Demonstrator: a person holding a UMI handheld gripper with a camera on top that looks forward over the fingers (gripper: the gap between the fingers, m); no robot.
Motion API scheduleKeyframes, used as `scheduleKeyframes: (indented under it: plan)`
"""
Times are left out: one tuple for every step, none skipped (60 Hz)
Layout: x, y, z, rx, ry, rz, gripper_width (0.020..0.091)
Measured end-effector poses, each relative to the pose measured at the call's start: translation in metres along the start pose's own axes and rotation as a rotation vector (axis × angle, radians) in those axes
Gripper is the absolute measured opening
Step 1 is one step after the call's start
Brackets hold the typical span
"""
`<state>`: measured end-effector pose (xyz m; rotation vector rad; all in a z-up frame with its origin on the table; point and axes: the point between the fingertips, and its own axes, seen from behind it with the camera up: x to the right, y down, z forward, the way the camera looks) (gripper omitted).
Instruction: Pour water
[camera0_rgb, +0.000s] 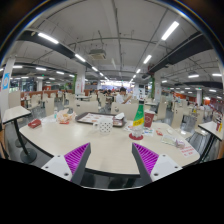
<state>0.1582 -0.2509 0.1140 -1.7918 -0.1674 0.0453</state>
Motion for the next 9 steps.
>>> scheduleKeyframes:
  plan:
    - [0.0008, 0.0011, -0.0006, -0.001, 0.005, -0.002, 0.084]
    - [0.0023, 0.0015, -0.0013, 0.0, 0.013, -0.005, 0.084]
    - [0.004, 0.002, -0.002, 0.003, 0.021, -0.007, 0.0838]
    - [0.0052, 0.0022, -0.0024, 0.005, 0.027, -0.007, 0.0841]
    - [0.0061, 0.0025, -0.003, 0.006, 0.031, -0.005, 0.0845]
    - [0.0062, 0.0033, -0.0035, 0.003, 0.033, 0.0, 0.0842]
    - [0.0045, 0.0035, -0.0034, 0.0, 0.032, 0.008, 0.0842]
    - [0.0032, 0.0046, -0.0039, -0.005, 0.026, 0.018, 0.0843]
    - [0.0011, 0.0057, -0.0037, -0.012, 0.017, 0.028, 0.084]
